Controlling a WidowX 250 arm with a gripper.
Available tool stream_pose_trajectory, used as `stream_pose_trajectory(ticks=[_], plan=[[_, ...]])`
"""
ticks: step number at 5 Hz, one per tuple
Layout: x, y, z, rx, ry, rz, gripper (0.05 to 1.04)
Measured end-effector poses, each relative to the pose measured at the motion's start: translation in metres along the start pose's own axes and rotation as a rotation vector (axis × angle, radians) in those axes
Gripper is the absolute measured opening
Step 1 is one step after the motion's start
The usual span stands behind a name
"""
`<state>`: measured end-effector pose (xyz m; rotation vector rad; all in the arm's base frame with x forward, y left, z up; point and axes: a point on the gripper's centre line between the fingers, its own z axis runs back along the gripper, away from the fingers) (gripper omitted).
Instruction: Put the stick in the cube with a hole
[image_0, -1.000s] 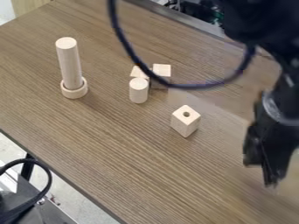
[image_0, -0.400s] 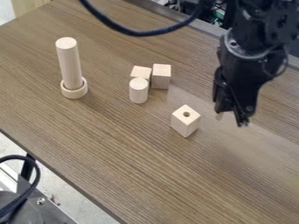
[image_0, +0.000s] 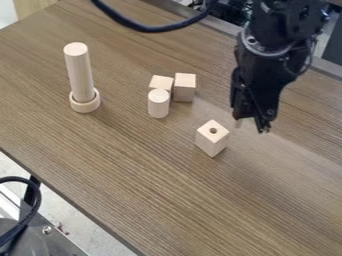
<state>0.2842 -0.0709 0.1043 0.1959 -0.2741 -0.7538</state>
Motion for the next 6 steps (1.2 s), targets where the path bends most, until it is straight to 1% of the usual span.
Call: stream_pose_trajectory(ticks=[1,2,3,4,5,6], plan=[[-0.014,0.006,0.0,0.005,0.027,0.044,0.105],[-0.022,0.009,0.0,0.007,0.037,0.057,0.105],[-0.025,0.009,-0.002,0.005,0.043,0.062,0.105],[-0.022,0.009,-0.002,0.006,0.022,0.059,0.105],[-0.022,0.008,-0.008,-0.003,0.033,0.053,0.105],[-0.019,0.01,-0.01,0.0,0.039,0.055,0.105]])
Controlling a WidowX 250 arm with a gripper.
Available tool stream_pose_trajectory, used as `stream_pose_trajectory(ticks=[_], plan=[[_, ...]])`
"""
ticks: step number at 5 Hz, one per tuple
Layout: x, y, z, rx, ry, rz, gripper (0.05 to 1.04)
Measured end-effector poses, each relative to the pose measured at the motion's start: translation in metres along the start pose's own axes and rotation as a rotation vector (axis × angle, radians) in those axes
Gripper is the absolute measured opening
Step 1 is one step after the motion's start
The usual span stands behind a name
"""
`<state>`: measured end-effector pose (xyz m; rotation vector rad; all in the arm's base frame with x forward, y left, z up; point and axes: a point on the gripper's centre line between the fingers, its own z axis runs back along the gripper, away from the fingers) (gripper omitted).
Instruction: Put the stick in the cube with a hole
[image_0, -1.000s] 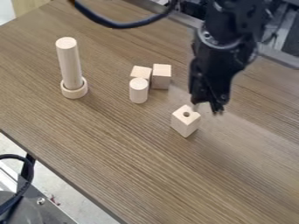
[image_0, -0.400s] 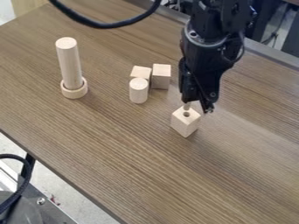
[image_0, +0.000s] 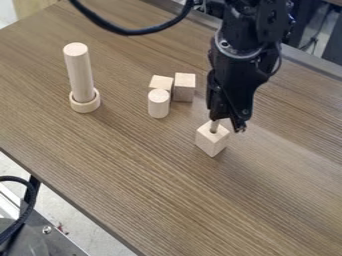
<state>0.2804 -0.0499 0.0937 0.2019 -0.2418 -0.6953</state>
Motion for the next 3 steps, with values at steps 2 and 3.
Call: stream_pose_trajectory(ticks=[2,3], plan=[[-0.0015,-0.0009,-0.0099,-0.003,0.03,-0.006,0.105],[0.0017,0.0012,-0.01,0.002,0.027,-0.006,0.105]])
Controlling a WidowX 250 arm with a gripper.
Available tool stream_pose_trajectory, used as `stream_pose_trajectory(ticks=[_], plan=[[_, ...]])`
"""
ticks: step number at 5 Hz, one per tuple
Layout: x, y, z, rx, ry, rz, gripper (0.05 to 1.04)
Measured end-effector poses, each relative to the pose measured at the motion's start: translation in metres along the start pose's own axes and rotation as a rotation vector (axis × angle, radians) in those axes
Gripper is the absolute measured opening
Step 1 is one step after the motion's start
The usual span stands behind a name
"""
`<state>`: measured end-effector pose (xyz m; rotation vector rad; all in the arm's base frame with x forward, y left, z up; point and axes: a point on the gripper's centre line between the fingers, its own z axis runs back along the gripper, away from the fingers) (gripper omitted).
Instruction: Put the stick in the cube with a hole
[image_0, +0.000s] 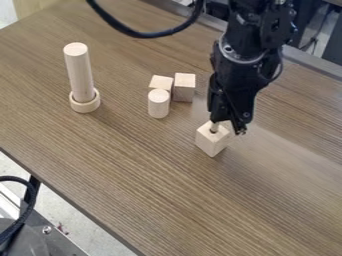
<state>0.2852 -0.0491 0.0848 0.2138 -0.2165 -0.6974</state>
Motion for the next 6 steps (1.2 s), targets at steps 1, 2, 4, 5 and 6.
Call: stream_pose_trajectory(ticks=[1,2,4,5,6], plan=[[0.001,0.0006,0.0001,0.002,-0.003,-0.001,0.105],[0.0007,0.0,-0.0025,-0.002,0.006,-0.004,0.105],[-0.0008,0.0022,-0.0024,0.003,0.01,0.006,0.105],[-0.0032,0.0002,-0.0033,0.002,0.017,0.007,0.105],[-0.0046,-0.0047,-0.0039,-0.001,0.022,-0.001,0.105]])
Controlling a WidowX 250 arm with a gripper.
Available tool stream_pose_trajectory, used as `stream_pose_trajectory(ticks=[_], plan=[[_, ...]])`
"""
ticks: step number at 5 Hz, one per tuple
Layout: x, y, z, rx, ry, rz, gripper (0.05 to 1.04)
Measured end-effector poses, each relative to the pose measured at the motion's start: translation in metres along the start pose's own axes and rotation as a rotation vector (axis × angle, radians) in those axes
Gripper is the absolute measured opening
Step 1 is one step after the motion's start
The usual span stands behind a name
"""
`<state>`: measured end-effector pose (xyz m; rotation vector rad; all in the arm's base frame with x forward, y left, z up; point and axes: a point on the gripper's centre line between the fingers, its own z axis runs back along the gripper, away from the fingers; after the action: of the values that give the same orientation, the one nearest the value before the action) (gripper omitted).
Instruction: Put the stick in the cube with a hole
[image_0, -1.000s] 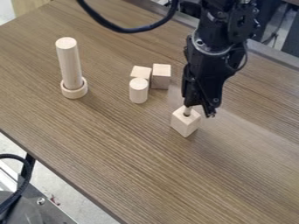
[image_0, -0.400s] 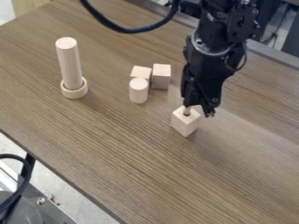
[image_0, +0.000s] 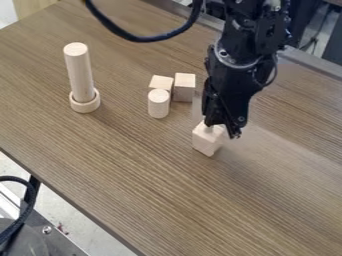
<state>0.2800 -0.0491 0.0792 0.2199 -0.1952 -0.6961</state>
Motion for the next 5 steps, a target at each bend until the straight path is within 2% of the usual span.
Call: stream_pose_trajectory(ticks=[1,2,3,4,5], plan=[[0.0,-0.002,0.003,0.004,-0.01,-0.004,0.105],[-0.001,-0.007,0.003,-0.011,-0.034,0.001,0.139],[-0.004,-0.006,0.004,-0.009,-0.012,0.018,0.339],[-0.004,-0.005,0.009,-0.001,-0.023,0.031,0.665],[-0.001,-0.009,0.019,-0.002,-0.034,0.004,0.941]])
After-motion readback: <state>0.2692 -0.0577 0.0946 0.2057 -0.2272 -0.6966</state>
